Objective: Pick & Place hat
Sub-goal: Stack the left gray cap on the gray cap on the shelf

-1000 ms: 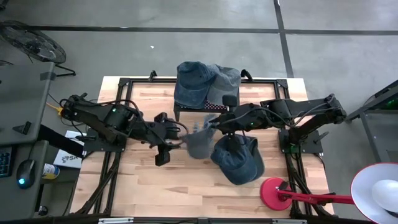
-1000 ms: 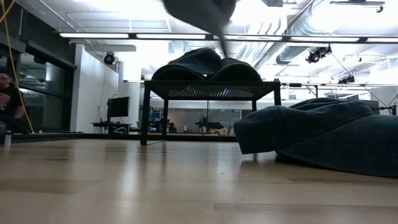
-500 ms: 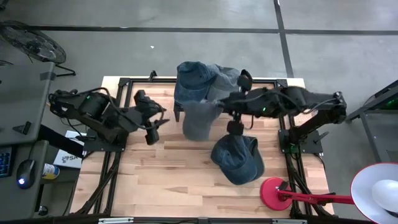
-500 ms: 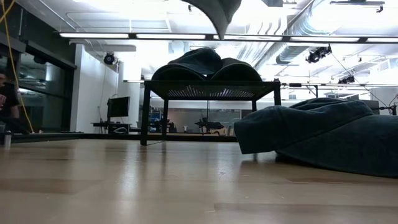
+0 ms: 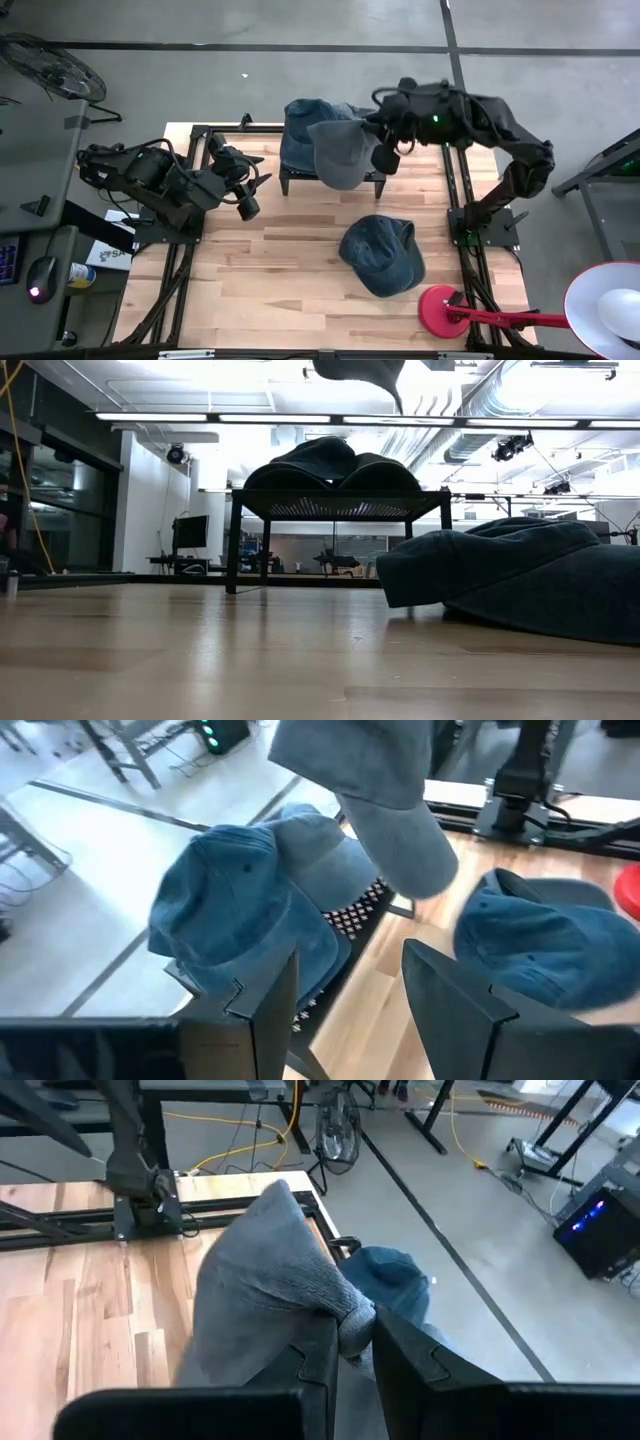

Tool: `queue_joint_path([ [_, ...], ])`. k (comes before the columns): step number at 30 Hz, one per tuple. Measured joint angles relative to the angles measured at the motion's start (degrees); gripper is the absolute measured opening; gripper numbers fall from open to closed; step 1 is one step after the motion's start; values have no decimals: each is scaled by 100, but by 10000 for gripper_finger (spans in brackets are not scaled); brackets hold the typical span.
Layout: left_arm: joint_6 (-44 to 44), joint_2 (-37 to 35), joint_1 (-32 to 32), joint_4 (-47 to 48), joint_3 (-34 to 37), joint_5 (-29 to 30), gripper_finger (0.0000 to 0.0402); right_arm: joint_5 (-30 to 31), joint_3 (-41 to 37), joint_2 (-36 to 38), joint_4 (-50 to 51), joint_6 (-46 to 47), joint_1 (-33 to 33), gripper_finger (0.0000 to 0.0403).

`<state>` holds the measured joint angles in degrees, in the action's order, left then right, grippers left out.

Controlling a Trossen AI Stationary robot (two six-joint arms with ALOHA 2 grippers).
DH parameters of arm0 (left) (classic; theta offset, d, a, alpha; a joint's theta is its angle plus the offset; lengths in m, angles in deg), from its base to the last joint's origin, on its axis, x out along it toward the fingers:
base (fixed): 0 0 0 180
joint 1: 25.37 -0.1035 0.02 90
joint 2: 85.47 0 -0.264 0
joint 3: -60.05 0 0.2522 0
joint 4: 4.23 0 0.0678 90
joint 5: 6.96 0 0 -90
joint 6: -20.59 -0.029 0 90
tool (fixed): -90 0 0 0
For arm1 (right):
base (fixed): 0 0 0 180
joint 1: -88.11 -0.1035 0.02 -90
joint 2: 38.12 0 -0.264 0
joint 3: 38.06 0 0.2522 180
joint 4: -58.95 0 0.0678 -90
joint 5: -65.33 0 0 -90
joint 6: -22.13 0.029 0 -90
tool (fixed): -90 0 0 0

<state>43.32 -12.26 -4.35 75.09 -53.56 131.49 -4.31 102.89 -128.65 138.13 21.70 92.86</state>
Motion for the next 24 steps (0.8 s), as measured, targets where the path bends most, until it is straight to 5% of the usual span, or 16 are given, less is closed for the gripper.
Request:
queue_joint_path([
  [5, 1, 0, 0, -5, 0, 313, 177, -273, 793, -514, 682, -139, 554, 37],
  [14, -53, 0, 0, 2, 2, 963, 177, -692, 604, -711, 939, -286, 1442, 37],
  [24, -166, 2, -2, 4, 2, 1573, 177, -1199, 604, -683, 959, -100, 1598, 37],
])
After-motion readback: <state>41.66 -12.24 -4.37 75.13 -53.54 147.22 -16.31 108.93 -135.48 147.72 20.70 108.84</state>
